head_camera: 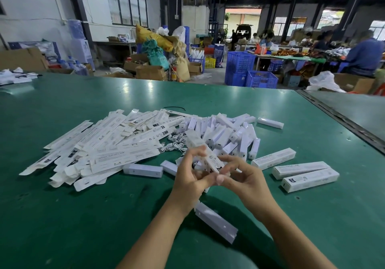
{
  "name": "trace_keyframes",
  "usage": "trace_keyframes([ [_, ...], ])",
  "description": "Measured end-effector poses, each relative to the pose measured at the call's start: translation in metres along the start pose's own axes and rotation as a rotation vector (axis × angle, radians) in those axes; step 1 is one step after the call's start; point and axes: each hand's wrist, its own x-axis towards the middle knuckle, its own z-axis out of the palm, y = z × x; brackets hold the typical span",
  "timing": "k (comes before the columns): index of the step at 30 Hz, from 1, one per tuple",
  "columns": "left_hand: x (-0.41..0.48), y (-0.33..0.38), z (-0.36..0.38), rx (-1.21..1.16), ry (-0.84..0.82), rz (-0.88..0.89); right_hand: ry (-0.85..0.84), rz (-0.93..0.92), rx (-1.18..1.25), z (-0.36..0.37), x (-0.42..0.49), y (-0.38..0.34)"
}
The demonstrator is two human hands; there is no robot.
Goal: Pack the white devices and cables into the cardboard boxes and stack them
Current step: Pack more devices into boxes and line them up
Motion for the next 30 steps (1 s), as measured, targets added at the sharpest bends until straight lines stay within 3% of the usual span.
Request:
trace_keyframes([
  [3, 0.002, -0.001, 0.006, -0.113, 0.136, -0.113, 0.002, -0.014, -0.066, 0.002, -0.002, -0.001],
  [7, 0.000, -0.007, 0.017, 0.146, 0.353, -0.107, -0.026, -0.052, -0.157, 0.007, -0.004, 0.003],
  [9, 0.002, -0.011, 0.018, 0.108, 0.420, -0.117, -0.028, -0.073, -0.176, 0.009, -0.005, 0.003],
  [12, 0.006, -0.006, 0.012, -0.207, 0.372, -0.231, 0.045, -0.072, -0.192, 0.009, -0.006, 0.003],
  [18, 0.009, 0.004, 0.008, -0.368, 0.267, -0.237, 0.095, -0.018, 0.003, 0.015, -0.003, -0.001],
  [30, 0.006, 0.004, 0.006, -0.359, 0.194, -0.283, -0.022, 0.033, 0.162, 0.010, -0.003, -0.003],
])
